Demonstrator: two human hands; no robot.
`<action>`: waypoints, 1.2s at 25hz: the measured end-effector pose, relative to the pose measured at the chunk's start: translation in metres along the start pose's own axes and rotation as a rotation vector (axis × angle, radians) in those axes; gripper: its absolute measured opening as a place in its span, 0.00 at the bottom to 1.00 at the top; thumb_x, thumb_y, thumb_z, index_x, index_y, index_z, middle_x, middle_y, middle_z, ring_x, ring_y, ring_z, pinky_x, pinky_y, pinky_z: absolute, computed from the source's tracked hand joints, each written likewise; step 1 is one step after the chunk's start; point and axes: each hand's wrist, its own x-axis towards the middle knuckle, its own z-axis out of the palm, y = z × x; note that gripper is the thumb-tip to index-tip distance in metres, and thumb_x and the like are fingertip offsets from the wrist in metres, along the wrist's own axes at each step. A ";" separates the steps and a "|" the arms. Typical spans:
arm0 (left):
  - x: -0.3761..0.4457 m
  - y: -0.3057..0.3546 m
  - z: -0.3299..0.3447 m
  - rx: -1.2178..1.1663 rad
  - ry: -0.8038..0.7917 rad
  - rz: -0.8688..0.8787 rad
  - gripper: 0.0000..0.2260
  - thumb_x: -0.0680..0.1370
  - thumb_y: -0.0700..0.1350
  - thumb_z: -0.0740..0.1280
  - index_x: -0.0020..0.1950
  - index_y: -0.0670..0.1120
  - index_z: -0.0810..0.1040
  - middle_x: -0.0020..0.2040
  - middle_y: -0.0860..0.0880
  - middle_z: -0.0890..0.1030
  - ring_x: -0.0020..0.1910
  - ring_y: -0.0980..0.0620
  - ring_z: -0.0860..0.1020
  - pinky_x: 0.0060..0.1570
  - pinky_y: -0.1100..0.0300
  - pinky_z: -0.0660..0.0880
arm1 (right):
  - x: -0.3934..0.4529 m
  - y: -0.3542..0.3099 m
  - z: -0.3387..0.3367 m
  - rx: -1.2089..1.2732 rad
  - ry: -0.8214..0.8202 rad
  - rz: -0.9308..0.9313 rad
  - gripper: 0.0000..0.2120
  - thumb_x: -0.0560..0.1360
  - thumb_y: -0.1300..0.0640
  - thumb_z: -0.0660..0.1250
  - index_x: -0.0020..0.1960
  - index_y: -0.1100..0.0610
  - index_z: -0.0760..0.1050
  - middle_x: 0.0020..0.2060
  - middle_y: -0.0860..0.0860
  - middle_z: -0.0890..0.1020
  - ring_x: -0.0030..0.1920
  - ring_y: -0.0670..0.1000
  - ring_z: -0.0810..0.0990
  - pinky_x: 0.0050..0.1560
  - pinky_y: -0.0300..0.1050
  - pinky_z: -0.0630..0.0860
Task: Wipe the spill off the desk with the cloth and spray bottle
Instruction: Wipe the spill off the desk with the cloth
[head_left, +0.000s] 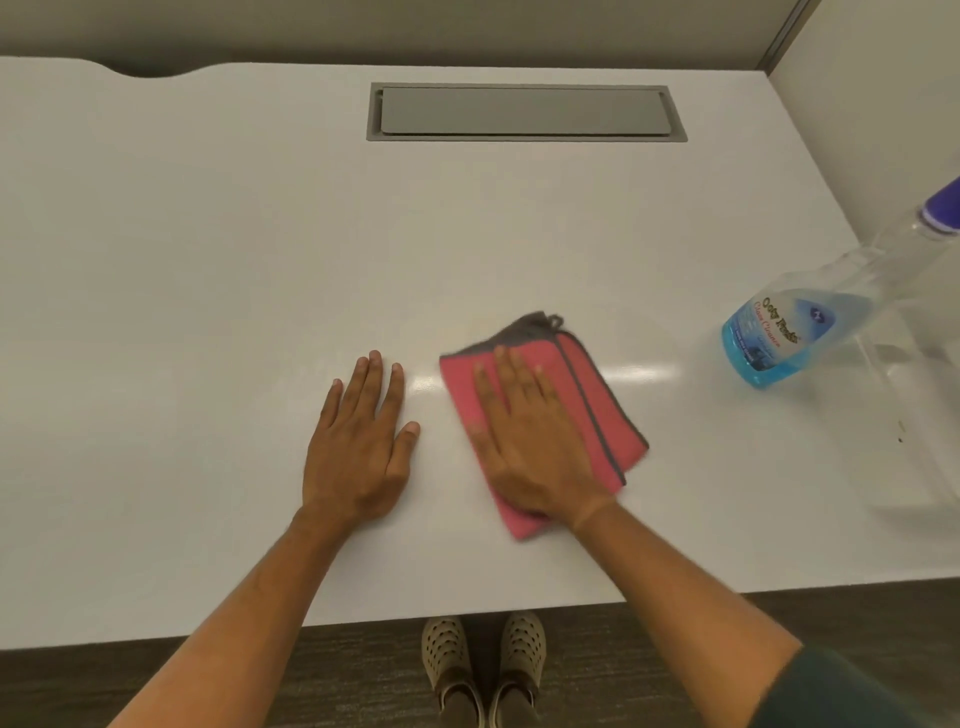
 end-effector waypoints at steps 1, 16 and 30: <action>0.000 0.000 0.000 -0.010 0.001 0.001 0.30 0.79 0.56 0.44 0.79 0.46 0.47 0.80 0.46 0.47 0.78 0.51 0.42 0.76 0.51 0.44 | -0.023 0.000 0.002 0.039 -0.005 -0.027 0.30 0.81 0.44 0.40 0.79 0.55 0.37 0.79 0.55 0.40 0.78 0.54 0.37 0.77 0.52 0.38; 0.000 -0.001 0.001 0.009 0.017 -0.001 0.29 0.79 0.55 0.45 0.79 0.45 0.47 0.80 0.45 0.48 0.78 0.50 0.43 0.76 0.51 0.44 | 0.000 0.000 -0.002 0.011 0.012 0.045 0.30 0.82 0.46 0.43 0.79 0.56 0.39 0.79 0.57 0.41 0.79 0.56 0.39 0.78 0.55 0.40; 0.000 -0.002 0.003 0.019 0.017 -0.007 0.29 0.80 0.54 0.46 0.79 0.46 0.48 0.80 0.45 0.48 0.78 0.51 0.44 0.76 0.50 0.45 | 0.020 -0.004 -0.001 -0.017 0.018 0.112 0.31 0.81 0.46 0.43 0.79 0.58 0.41 0.79 0.60 0.44 0.79 0.57 0.41 0.77 0.55 0.39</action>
